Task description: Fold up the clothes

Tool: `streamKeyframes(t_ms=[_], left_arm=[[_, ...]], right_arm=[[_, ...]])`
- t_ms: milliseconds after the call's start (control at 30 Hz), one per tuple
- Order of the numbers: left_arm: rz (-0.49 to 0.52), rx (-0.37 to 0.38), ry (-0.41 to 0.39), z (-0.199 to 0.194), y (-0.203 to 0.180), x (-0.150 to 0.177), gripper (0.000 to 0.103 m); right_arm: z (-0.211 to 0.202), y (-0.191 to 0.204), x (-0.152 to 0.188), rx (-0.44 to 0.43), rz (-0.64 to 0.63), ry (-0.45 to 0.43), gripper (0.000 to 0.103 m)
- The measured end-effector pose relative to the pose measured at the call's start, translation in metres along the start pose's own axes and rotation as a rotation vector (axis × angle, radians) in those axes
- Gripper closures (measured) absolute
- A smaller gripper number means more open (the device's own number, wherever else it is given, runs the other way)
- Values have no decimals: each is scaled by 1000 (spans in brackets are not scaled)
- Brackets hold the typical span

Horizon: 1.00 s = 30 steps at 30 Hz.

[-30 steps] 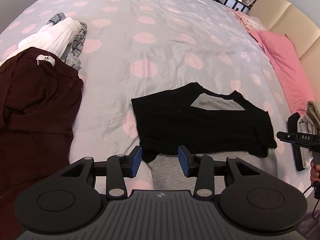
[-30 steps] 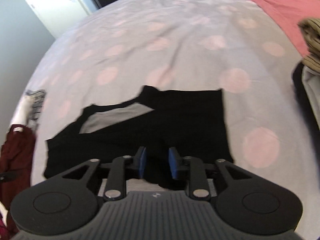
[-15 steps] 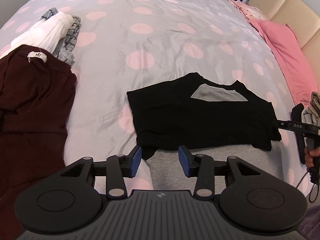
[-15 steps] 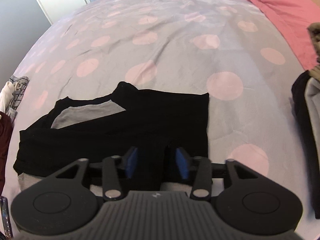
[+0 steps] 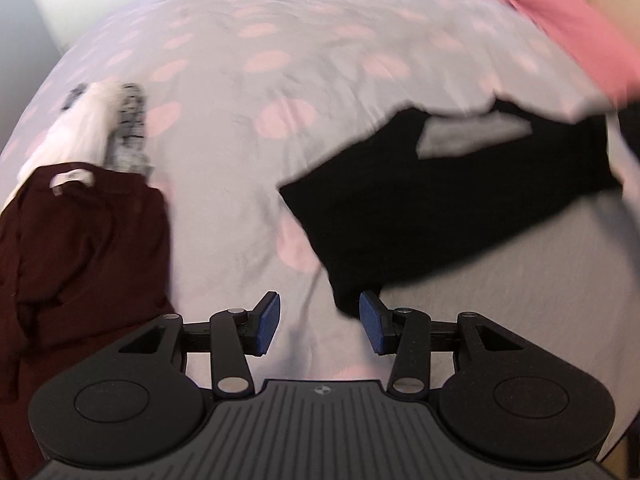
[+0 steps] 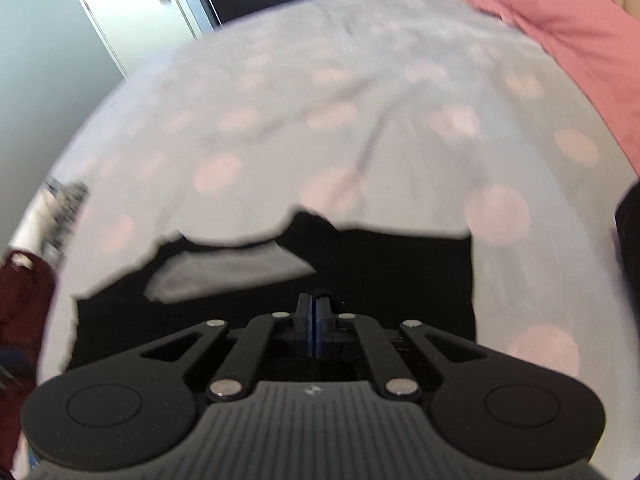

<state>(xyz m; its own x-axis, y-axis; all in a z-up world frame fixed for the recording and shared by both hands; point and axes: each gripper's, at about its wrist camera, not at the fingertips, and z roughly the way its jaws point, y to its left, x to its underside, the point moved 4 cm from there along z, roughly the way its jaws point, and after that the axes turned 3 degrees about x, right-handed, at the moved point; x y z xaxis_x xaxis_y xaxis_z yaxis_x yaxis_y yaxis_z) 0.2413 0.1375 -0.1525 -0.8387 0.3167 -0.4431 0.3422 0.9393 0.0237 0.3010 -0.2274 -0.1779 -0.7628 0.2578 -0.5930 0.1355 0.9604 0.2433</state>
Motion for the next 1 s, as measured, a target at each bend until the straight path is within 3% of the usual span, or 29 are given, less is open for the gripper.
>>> streamKeyframes(t_ms=[133,233,333,633,800,900,1000], left_arm=[[2,-12,-33,23,-7,9,61],[-58,42,-35,33,-7,6,62],[-84,10,-6,40,-6,4,66],[-50,-4,-19,43,-11,7,70],[-33,-13,-15,42,-15,5,71],[-39,-13,-13,40,-15,3,71],[-45,-12,-10,39,-16,1,71]], right_arm=[[-17,14,-20,-45,2,-44,101],[-22,19,-30,-55,7,-56,101],[-27,18,-36,-64,19,-73,101],[-68,-16,-62,-36,102,-208,101],[-54,-44,-57,14,171,-165,101],[-47,-41,-51,-16,179,-140,101],[-61,-26,-59,-51,152,-180,101]])
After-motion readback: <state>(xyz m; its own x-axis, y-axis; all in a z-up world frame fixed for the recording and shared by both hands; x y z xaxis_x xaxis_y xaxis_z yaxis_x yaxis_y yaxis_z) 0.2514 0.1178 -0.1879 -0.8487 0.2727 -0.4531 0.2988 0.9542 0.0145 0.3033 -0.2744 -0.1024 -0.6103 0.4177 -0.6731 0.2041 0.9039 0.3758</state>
